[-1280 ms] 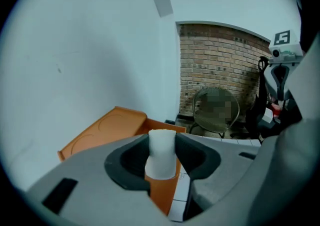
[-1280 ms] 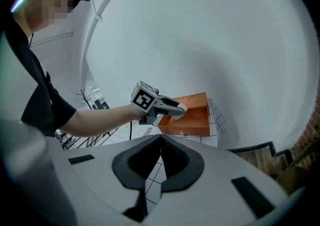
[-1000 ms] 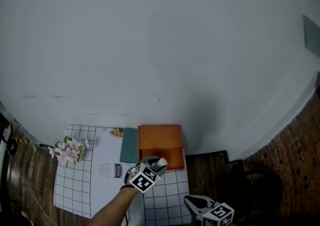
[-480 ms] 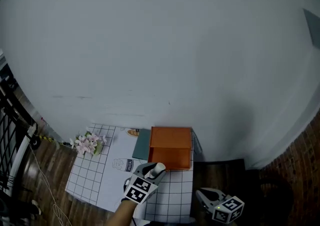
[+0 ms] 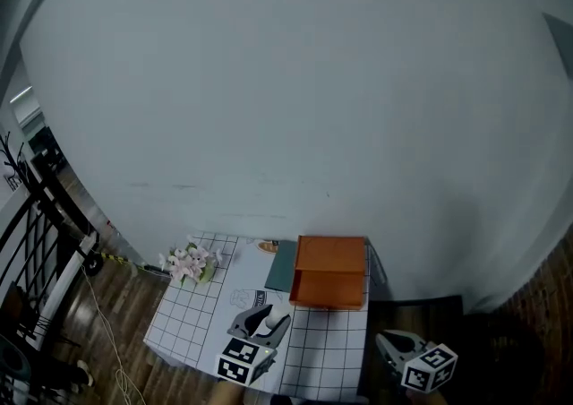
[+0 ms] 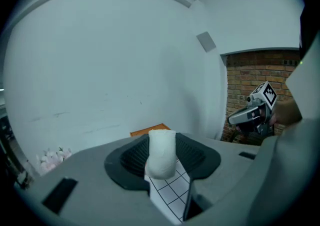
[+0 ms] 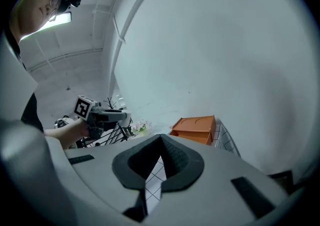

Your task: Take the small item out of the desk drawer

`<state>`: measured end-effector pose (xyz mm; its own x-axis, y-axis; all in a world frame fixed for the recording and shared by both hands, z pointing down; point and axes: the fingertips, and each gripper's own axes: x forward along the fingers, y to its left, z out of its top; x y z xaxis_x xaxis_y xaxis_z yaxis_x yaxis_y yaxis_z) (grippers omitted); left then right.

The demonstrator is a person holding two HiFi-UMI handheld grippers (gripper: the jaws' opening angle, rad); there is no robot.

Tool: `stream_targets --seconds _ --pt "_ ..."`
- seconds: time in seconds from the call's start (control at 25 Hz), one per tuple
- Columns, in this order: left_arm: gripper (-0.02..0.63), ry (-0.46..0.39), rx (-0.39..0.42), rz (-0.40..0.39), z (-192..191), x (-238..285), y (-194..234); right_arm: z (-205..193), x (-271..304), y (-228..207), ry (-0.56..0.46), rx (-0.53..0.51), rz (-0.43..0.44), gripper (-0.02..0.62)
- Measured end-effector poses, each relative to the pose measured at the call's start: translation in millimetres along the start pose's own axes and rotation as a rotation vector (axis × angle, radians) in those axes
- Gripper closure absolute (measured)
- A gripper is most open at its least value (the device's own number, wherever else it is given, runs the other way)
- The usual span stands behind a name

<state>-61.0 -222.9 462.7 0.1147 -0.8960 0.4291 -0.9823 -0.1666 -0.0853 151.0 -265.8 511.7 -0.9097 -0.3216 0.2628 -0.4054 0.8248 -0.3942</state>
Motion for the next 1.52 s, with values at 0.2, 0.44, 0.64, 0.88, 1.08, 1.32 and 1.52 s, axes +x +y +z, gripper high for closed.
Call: stream_targets --seconds 0.2,0.44,0.64,0.88,1.08,1.32,1.52 --pt "0.431 -0.067 -0.069 0.011 4 -34 24 32 14 10 -0.102 -0.028 -0.076 0.592" --pt "0.431 -0.128 -0.066 0.008 16 -69 61 74 39 53 -0.221 -0.037 -0.077 0.592" --pt "0.431 -0.179 -0.076 0.030 26 -85 94 111 53 86 -0.292 -0.059 -0.056 0.592" --pt "0.432 -0.208 -0.067 0.101 35 -100 129 168 79 131 -0.337 -0.248 -0.014 0.592" --pt "0.433 -0.206 -0.088 0.098 34 -103 132 167 72 139 -0.349 -0.285 -0.012 0.592" --pt "0.433 -0.224 -0.083 0.097 47 -93 131 129 65 119 -0.311 -0.210 -0.019 0.592" --pt "0.433 -0.219 -0.089 0.103 45 -90 124 120 69 120 -0.275 -0.212 0.007 0.592"
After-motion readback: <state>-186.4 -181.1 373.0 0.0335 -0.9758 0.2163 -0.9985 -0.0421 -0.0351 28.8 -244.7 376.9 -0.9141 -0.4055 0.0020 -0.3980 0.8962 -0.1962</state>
